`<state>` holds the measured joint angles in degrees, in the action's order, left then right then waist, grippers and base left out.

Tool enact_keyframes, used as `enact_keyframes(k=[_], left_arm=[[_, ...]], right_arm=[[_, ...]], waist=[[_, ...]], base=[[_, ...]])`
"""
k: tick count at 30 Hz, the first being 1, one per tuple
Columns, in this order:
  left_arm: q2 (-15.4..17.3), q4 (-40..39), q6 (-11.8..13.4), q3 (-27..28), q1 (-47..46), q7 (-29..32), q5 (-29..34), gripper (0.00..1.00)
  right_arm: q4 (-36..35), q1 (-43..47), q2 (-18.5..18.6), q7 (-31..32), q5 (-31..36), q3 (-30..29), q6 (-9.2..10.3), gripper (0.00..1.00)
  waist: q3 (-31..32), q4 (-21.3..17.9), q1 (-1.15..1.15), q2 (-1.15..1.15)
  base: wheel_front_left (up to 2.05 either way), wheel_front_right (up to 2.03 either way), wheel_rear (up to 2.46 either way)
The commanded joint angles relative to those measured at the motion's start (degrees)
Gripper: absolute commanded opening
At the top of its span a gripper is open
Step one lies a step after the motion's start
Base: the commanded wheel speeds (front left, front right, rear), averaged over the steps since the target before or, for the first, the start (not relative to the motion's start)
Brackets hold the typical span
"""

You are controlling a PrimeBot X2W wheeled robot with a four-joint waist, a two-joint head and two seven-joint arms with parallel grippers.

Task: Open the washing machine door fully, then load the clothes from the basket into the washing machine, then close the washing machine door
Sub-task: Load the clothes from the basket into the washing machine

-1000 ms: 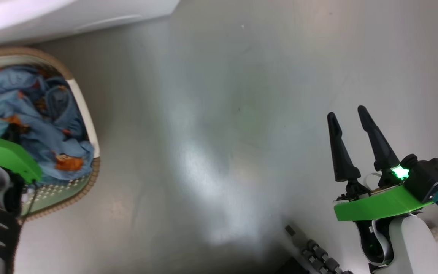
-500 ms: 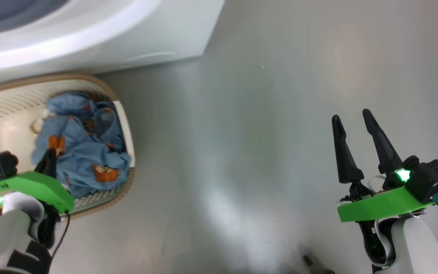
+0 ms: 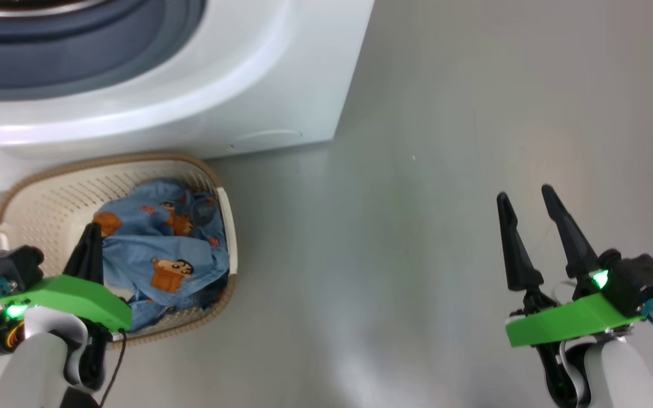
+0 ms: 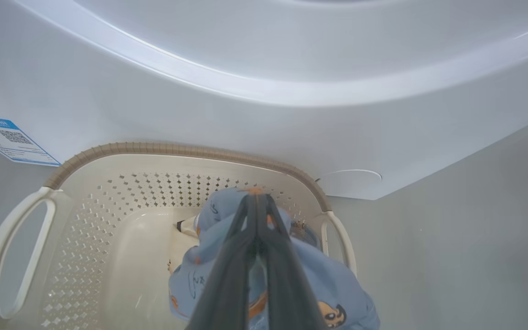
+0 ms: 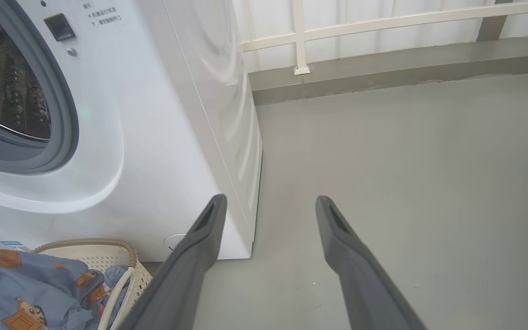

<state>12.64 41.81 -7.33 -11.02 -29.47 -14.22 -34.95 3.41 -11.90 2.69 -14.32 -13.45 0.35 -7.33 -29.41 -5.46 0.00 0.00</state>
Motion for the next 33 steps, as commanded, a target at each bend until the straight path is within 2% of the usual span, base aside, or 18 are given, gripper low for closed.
enact_keyframes(k=[1, 11, 21, 33], left_arm=[[1.5, -2.2, 0.1, 2.7, 1.8, -0.8, 1.2, 0.00], [-2.7, -14.9, 0.4, 10.2, 10.5, -0.8, 8.0, 0.00], [-5.3, -26.6, 0.1, 12.7, 15.1, -0.8, 13.1, 0.00], [-6.8, -34.9, 0.0, 14.5, 19.8, -0.8, 18.4, 0.00]], right_arm=[[-0.9, 1.8, 0.2, -0.7, 0.8, 1.1, -0.16, 1.00], [-0.5, 4.5, 0.2, -0.7, 1.5, -0.1, -0.16, 1.00], [-0.6, 6.1, 0.2, -0.7, 2.5, -1.4, -0.16, 1.00], [-1.1, 7.5, 0.2, -0.7, 4.0, -1.6, -0.16, 1.00]], waist=[[3.3, 1.2, 0.00, 0.00], [10.2, 2.9, 0.00, 0.00], [14.2, 4.8, 0.00, 0.00], [18.6, 5.1, 0.00, 0.00]], base=[[0.00, 0.00, 0.00], [0.00, 0.00, 0.00], [0.00, 0.00, 0.00], [0.00, 0.00, 0.00]])
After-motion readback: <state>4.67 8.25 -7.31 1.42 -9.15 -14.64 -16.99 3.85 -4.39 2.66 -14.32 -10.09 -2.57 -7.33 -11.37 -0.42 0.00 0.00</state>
